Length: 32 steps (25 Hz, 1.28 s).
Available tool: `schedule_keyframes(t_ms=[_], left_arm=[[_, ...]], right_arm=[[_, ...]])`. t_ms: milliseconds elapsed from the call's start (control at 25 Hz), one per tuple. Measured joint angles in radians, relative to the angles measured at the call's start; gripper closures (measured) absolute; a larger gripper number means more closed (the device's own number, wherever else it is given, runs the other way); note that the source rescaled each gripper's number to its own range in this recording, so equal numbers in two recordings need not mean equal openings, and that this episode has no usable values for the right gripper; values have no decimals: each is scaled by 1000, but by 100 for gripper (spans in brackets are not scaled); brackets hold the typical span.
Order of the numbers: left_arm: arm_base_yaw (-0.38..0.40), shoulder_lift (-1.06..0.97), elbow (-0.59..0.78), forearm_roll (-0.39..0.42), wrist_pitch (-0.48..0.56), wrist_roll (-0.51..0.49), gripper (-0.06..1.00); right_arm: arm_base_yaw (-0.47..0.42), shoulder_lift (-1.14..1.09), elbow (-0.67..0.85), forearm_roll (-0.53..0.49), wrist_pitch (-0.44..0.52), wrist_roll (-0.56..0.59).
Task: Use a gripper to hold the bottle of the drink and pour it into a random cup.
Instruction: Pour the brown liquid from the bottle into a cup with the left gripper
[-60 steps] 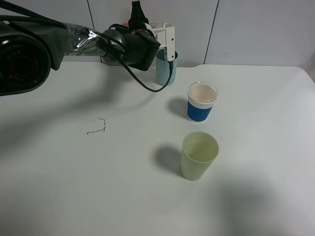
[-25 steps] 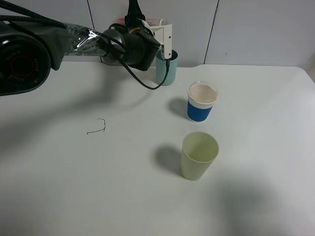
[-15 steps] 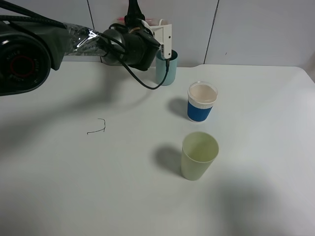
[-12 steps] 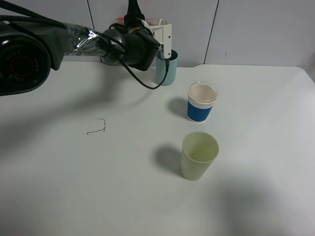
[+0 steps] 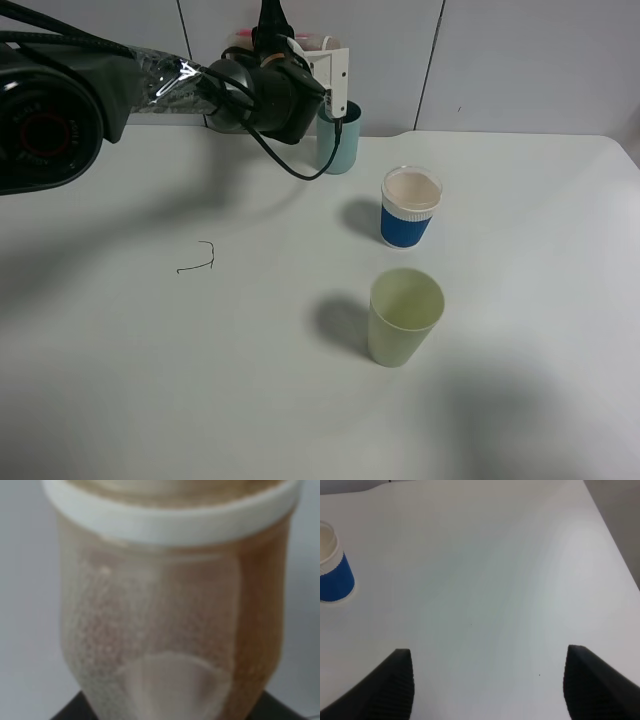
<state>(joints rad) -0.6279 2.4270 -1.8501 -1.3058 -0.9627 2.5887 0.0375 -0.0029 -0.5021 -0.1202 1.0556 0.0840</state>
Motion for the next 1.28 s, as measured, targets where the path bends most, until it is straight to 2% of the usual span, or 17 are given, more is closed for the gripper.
schedule_keyframes(t_ms=[1280], left_arm=[[0, 0, 0, 10, -18, 0, 94]], right_arm=[[0, 0, 0, 0, 0, 0]])
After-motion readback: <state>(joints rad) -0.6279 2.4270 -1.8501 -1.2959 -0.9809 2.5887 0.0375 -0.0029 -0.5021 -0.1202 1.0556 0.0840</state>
